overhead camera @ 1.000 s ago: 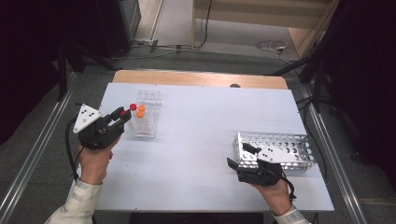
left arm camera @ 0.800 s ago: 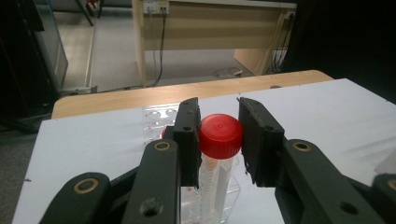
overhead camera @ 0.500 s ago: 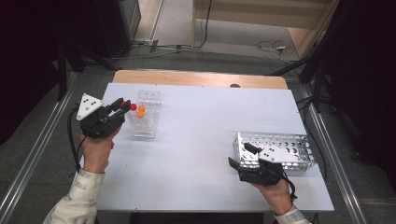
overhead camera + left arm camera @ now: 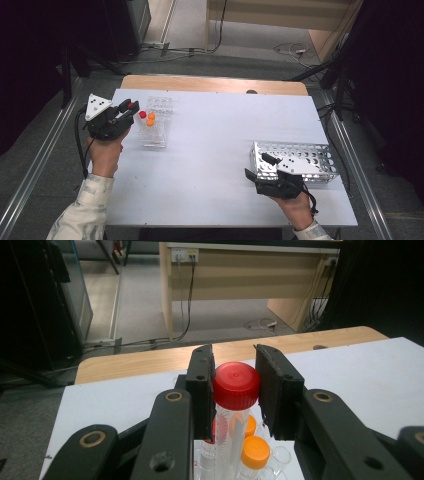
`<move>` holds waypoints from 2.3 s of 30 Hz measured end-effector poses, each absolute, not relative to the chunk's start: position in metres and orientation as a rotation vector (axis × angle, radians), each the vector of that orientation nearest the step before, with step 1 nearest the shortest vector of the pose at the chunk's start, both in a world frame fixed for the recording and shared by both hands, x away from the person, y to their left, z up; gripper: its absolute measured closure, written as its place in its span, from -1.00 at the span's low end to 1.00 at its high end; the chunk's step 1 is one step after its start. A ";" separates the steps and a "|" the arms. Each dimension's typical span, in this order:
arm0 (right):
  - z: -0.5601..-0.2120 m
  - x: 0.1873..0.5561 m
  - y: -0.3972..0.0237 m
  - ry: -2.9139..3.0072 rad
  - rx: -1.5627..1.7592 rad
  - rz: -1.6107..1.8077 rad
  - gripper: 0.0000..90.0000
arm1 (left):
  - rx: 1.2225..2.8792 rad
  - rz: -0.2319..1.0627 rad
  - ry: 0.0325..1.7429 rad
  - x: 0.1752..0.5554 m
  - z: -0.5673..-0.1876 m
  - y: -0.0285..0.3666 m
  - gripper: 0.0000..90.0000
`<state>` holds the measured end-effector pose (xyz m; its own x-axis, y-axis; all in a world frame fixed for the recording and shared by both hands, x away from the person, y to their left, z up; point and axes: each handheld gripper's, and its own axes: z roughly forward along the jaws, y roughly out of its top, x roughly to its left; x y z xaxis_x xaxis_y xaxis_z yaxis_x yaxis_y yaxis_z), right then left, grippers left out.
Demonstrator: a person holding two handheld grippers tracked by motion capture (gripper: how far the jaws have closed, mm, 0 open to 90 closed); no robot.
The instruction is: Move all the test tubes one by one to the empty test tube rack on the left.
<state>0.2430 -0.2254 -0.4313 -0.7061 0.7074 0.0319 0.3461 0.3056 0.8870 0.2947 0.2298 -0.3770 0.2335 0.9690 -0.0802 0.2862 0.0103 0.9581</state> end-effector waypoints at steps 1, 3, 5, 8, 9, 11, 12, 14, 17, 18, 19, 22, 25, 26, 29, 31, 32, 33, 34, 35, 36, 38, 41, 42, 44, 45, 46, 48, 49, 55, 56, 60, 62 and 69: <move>-0.431 0.243 -0.225 2.214 0.943 1.366 -0.51 | 1.491 0.845 1.245 0.295 -0.378 0.229 0.55; -0.431 0.243 -0.226 2.214 0.943 1.367 -0.51 | 1.499 0.854 1.243 0.297 -0.379 0.226 0.55; -0.432 0.243 -0.226 2.214 0.943 1.367 -0.51 | 1.504 0.866 1.241 0.298 -0.381 0.223 0.55; -0.431 0.243 -0.226 2.214 0.941 1.368 -0.51 | 1.518 0.879 1.246 0.299 -0.385 0.220 0.55; -0.431 0.243 -0.226 2.214 0.941 1.367 -0.51 | 1.524 0.888 1.247 0.299 -0.387 0.219 0.55; -0.431 0.242 -0.225 2.213 0.941 1.364 -0.51 | 1.528 0.897 1.250 0.300 -0.391 0.217 0.55; -0.431 0.242 -0.225 2.214 0.943 1.364 -0.51 | 1.531 0.902 1.252 0.300 -0.393 0.217 0.55; -0.432 0.242 -0.225 2.214 0.941 1.364 -0.51 | 1.530 0.904 1.258 0.300 -0.397 0.217 0.55; -0.432 0.242 -0.225 2.216 0.938 1.359 -0.51 | 1.545 0.914 1.266 0.300 -0.402 0.216 0.55; -0.432 0.243 -0.225 2.217 0.936 1.359 -0.51 | 1.543 0.912 1.268 0.301 -0.403 0.215 0.55; -0.432 0.243 -0.225 2.216 0.937 1.358 -0.51 | 1.545 0.914 1.268 0.300 -0.405 0.215 0.55; -0.433 0.242 -0.224 2.218 0.940 1.356 -0.51 | 1.555 0.918 1.275 0.300 -0.408 0.214 0.55; -0.433 0.242 -0.224 2.218 0.939 1.355 -0.51 | 1.561 0.917 1.286 0.300 -0.412 0.214 0.54; -0.433 0.242 -0.224 2.218 0.938 1.354 -0.51 | 1.563 0.916 1.287 0.300 -0.413 0.214 0.54; -0.433 0.242 -0.224 2.218 0.936 1.353 -0.51 | 1.573 0.914 1.294 0.300 -0.415 0.214 0.54; -0.433 0.242 -0.224 2.219 0.935 1.353 -0.51 | 1.575 0.910 1.300 0.300 -0.416 0.214 0.54; -0.433 0.242 -0.224 2.218 0.936 1.352 -0.51 | 1.577 0.907 1.299 0.300 -0.416 0.214 0.53; -0.433 0.242 -0.224 2.219 0.937 1.352 -0.51 | 1.577 0.907 1.299 0.300 -0.416 0.213 0.51; -0.433 0.242 -0.224 2.219 0.938 1.352 -0.51 | 1.576 0.905 1.299 0.300 -0.415 0.213 0.48; -0.433 0.242 -0.224 2.218 0.938 1.351 -0.51 | 1.576 0.906 1.298 0.300 -0.415 0.213 0.48; -0.433 0.242 -0.224 2.218 0.939 1.351 -0.51 | 1.575 0.906 1.297 0.300 -0.415 0.213 0.48; -0.433 0.242 -0.224 2.219 0.937 1.350 -0.51 | 1.573 0.905 1.300 0.299 -0.415 0.214 0.48; -0.433 0.242 -0.224 2.219 0.936 1.349 -0.51 | 1.573 0.902 1.301 0.299 -0.414 0.214 0.48; -0.433 0.242 -0.224 2.218 0.936 1.348 -0.51 | 1.569 0.903 1.301 0.298 -0.414 0.214 0.46; -0.433 0.242 -0.225 2.214 0.939 1.348 -0.51 | 1.566 0.898 1.301 0.298 -0.414 0.213 0.41; -0.433 0.243 -0.225 2.212 0.941 1.347 -0.51 | 1.561 0.891 1.301 0.297 -0.413 0.213 0.39; -0.433 0.243 -0.226 2.212 0.943 1.345 -0.51 | 1.562 0.882 1.301 0.297 -0.413 0.213 0.36; -0.434 0.244 -0.227 2.209 0.946 1.345 -0.51 | 1.555 0.859 1.303 0.296 -0.412 0.214 0.29; -0.434 0.244 -0.227 2.208 0.948 1.344 -0.51 | 1.551 0.847 1.306 0.295 -0.411 0.214 0.24; -0.435 0.247 -0.229 2.206 0.959 1.336 -0.51 | 1.532 0.804 1.324 0.289 -0.411 0.213 -0.06; -0.435 0.247 -0.229 2.207 0.959 1.336 -0.51 | 1.527 0.799 1.329 0.288 -0.411 0.213 -0.11; -0.435 0.248 -0.230 2.203 0.963 1.335 -0.51 | 1.523 0.778 1.342 0.283 -0.412 0.213 -0.29; -0.435 0.248 -0.231 2.200 0.964 1.334 -0.51 | 1.526 0.782 1.341 0.279 -0.412 0.211 -0.34; -0.434 0.250 -0.236 2.187 0.972 1.332 -0.51 | 1.536 0.787 1.339 0.262 -0.416 0.206 -0.51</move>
<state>0.2498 -0.2355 -0.4344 -0.6780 0.7348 0.0181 0.3532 0.3041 0.8847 0.2618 0.2061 -0.4158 0.2034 0.9738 -0.1020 0.3849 0.0162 0.9228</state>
